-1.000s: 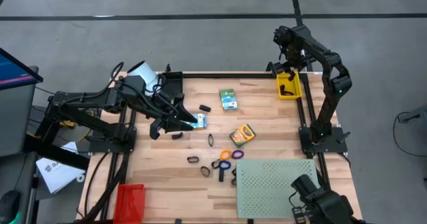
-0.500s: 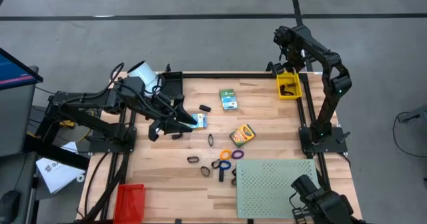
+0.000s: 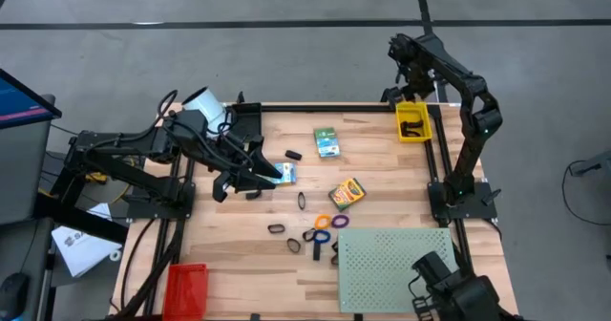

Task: Pick & Place Office Desk Supplies
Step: Put the black rubber band into the yellow bin

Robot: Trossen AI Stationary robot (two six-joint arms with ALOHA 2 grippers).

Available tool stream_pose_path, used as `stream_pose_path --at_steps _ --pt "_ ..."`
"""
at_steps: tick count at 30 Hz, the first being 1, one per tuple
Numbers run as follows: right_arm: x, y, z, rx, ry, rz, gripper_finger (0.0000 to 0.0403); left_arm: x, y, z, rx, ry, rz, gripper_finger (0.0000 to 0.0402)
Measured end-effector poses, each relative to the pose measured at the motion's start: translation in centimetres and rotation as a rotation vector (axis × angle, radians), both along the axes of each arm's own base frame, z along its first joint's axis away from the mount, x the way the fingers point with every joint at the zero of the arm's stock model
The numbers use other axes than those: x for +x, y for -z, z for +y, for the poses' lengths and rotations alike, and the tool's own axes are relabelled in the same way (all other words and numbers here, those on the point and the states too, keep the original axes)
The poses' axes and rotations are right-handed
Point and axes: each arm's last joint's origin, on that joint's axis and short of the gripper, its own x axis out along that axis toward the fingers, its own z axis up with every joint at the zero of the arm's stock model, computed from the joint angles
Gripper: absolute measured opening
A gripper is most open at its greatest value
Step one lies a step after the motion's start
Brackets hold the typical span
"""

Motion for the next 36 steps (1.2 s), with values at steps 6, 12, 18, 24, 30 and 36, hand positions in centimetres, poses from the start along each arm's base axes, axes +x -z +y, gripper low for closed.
stream_pose_path --at_steps 6,12,18,24,30,36 --pt "2.0 -5.1 2.8 -0.158 -0.105 -0.146 0.0184 0.0 0.4 0.0 -0.004 0.0 0.048 0.0159" --pt "2.7 -10.5 8.4 -0.31 -0.147 -0.398 0.0204 -0.6 3.5 0.5 0.046 -0.154 0.377 0.0159" --pt "3.3 -13.6 13.9 -0.371 -0.202 -0.568 0.0201 1.9 7.8 2.4 0.13 -0.272 0.662 0.0165" --pt "3.2 -15.8 17.2 -0.437 -0.207 -0.752 0.0199 5.8 12.8 6.2 0.342 -0.231 0.823 0.0177" --pt "2.8 -17.6 19.2 -0.487 -0.19 -0.919 0.02 7.9 17.0 10.9 0.449 -0.361 0.984 0.0194" --pt "2.8 -18.4 19.9 -0.511 -0.187 -1.004 0.02 9.6 19.8 13.8 0.502 -0.379 1.049 0.0209"
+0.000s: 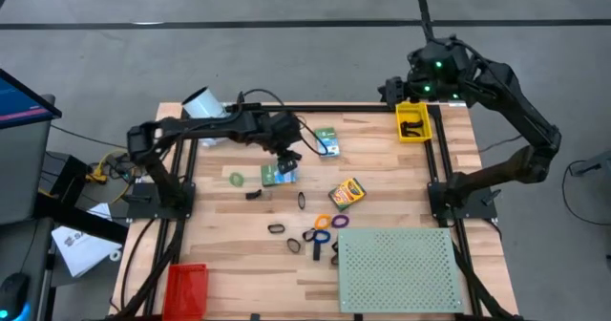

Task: Pick & Place Office Desk Supplies
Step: Put the black rubber band into the yellow bin

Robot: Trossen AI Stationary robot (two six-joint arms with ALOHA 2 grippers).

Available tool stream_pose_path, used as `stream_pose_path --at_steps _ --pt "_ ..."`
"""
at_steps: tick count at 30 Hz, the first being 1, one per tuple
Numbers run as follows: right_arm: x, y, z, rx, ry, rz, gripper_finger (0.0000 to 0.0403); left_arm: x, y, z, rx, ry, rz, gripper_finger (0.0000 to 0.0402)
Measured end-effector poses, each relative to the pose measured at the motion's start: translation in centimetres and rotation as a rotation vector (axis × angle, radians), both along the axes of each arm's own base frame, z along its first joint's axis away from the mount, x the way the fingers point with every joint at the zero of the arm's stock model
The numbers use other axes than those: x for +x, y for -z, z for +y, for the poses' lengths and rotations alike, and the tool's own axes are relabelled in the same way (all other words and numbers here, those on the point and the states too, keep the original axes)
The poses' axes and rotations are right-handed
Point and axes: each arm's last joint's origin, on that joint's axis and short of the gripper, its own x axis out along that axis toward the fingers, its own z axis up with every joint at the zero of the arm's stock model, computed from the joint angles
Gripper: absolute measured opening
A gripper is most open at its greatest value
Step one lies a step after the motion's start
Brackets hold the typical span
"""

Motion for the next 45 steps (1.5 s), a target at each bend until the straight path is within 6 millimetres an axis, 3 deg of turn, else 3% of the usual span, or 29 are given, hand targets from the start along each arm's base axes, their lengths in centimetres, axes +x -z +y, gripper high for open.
stream_pose_path --at_steps 8,19,23,33,39,45 --pt "0.3 -0.2 0.2 -0.003 -0.01 -0.033 0.0198 1.3 4.8 1.6 -0.092 -0.19 0.083 0.0238" --pt "0.7 -0.7 0.2 -0.027 -0.012 -0.086 0.0198 1.0 5.5 4.4 -0.133 -0.461 0.002 0.0226" --pt "0.8 -0.7 0.4 -0.027 -0.024 -0.086 0.0198 0.9 5.9 4.5 -0.151 -0.465 0.023 0.0226" --pt "1.1 -0.9 0.6 -0.04 -0.039 -0.108 0.0198 1.9 9.4 3.6 -0.215 -0.465 0.103 0.0221" --pt "1.1 -0.9 0.7 -0.04 -0.044 -0.109 0.0198 2.0 9.3 3.9 -0.221 -0.483 0.068 0.0185" --pt "1.2 -0.9 0.9 -0.044 -0.053 -0.108 0.0198 2.2 9.0 4.7 -0.284 -0.472 -0.002 0.0104"
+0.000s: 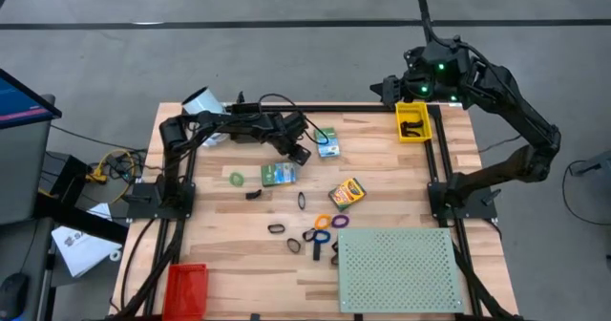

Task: Pick & Place Office Desk Supplies
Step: Put the black rubber band into the yellow bin

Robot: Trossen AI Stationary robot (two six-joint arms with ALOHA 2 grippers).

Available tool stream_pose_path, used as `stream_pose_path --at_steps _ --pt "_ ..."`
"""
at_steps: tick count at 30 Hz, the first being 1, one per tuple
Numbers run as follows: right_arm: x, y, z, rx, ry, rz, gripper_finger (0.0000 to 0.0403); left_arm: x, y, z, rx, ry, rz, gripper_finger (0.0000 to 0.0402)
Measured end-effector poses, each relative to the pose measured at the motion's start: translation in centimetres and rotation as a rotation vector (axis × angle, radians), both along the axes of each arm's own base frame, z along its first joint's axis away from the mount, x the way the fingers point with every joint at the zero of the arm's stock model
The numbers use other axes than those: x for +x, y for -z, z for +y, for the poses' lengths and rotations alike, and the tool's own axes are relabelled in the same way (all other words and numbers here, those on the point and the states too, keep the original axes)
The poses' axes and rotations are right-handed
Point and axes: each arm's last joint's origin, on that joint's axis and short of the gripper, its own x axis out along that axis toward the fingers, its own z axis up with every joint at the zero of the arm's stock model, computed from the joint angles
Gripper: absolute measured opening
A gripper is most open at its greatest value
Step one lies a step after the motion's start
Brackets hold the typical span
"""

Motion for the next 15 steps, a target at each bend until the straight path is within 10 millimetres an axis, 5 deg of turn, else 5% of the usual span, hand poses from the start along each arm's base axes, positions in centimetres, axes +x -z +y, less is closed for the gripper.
stream_pose_path --at_steps 5,10,15 --pt "0.0 0.0 0.1 -0.003 -0.005 0.002 0.0198 0.2 0.0 -0.1 -0.04 0.019 -0.029 0.0011" --pt "0.1 0.0 0.3 -0.013 -0.021 0.008 0.0198 0.2 -1.1 -0.5 -0.101 0.056 -0.093 0.0003" --pt "0.7 0.2 1.5 -0.062 -0.12 0.052 0.0198 0.4 -4.8 -1.6 -0.142 0.132 -0.258 0.0002"
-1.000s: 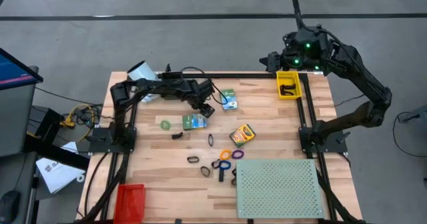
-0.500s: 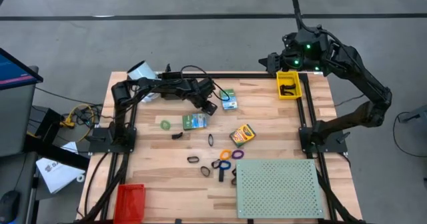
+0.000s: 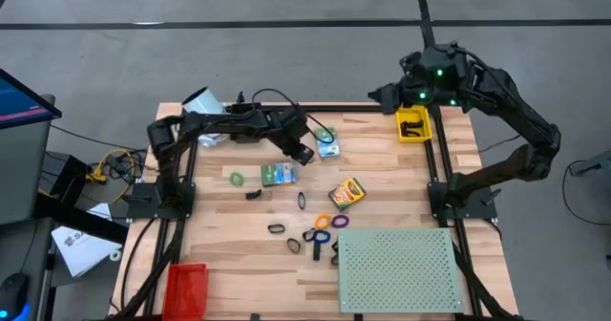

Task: Pick & Place Office Desk Supplies
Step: Put the black rubber band into the yellow bin

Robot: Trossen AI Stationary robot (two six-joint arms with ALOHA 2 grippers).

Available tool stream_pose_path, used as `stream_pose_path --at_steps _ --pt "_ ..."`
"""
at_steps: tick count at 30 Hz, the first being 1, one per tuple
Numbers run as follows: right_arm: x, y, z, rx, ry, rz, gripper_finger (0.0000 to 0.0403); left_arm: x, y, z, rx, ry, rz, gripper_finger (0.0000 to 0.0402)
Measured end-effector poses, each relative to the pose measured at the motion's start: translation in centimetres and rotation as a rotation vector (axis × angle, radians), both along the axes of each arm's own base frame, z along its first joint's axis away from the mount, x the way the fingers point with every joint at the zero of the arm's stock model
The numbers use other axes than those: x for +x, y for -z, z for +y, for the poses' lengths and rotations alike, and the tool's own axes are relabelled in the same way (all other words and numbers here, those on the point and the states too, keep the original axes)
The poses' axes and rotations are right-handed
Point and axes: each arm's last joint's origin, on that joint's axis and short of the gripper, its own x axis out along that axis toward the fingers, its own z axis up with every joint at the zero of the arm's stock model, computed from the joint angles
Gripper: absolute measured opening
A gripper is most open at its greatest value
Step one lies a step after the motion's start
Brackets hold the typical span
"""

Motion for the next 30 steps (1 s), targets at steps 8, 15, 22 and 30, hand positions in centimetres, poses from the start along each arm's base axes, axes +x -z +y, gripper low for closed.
stream_pose_path --at_steps 8,15,22,30 --pt "2.5 0.6 4.0 -0.082 -0.22 0.056 0.0198 -0.1 -9.7 -3.2 -0.058 0.021 -0.464 0.0001" --pt "5.8 1.7 8.5 -0.188 -0.258 0.08 0.0198 -1.0 -15.6 -5.2 -0.012 -0.113 -0.765 0.0001" --pt "8.1 2.7 10.9 -0.356 -0.156 0.122 0.0198 -0.9 -16.6 -6.0 -0.011 -0.236 -0.842 0.0" --pt "8.0 2.7 11.8 -0.484 -0.066 0.149 0.0198 -0.7 -17.2 -6.6 -0.05 -0.261 -0.909 0.0"
